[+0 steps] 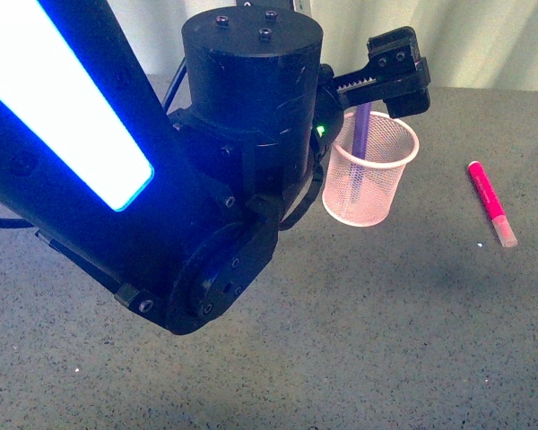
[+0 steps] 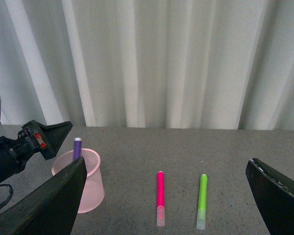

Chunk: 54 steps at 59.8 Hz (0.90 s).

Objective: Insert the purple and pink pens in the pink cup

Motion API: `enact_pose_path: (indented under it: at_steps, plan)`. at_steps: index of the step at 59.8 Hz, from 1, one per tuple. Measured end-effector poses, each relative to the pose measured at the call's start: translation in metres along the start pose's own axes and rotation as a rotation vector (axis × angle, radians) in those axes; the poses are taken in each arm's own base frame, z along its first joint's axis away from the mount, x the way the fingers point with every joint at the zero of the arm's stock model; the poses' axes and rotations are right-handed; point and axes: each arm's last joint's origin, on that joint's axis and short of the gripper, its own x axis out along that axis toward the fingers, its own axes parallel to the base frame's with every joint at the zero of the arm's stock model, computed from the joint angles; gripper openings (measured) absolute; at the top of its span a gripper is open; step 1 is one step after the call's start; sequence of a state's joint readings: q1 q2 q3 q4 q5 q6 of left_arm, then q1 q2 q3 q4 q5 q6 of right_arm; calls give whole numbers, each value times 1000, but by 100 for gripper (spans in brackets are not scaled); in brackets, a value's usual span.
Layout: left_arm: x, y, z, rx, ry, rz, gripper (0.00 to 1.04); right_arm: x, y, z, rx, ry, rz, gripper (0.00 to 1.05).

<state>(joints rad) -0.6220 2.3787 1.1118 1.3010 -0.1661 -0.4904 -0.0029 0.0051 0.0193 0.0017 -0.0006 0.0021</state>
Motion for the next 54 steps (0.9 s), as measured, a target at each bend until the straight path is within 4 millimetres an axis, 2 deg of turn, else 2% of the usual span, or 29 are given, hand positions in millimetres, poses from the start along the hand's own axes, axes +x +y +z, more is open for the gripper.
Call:
enact_pose_path:
  at_steps: [8,13,19,30,39,46,54]
  plan:
    - [1,1,3,3,-3,5,98,0,0,0,0,0,0,98]
    - [2,5,12,15,15,33,98,0,0,0,0,0,0,98]
    - [3,11,37,41,46,50,98,0,0,0,0,0,0,98]
    - [-5,20,96,59,117,60,98,0,0,0,0,0,0,98]
    - [-31,30,131,92,225,35,98,0,0,0,0,0,0,98]
    - [-72,38,162,106,262,0,98,0,0,0,0,0,0,98]
    - [-108,43,188,105,220,-16,98,0,0,0,0,0,0,98]
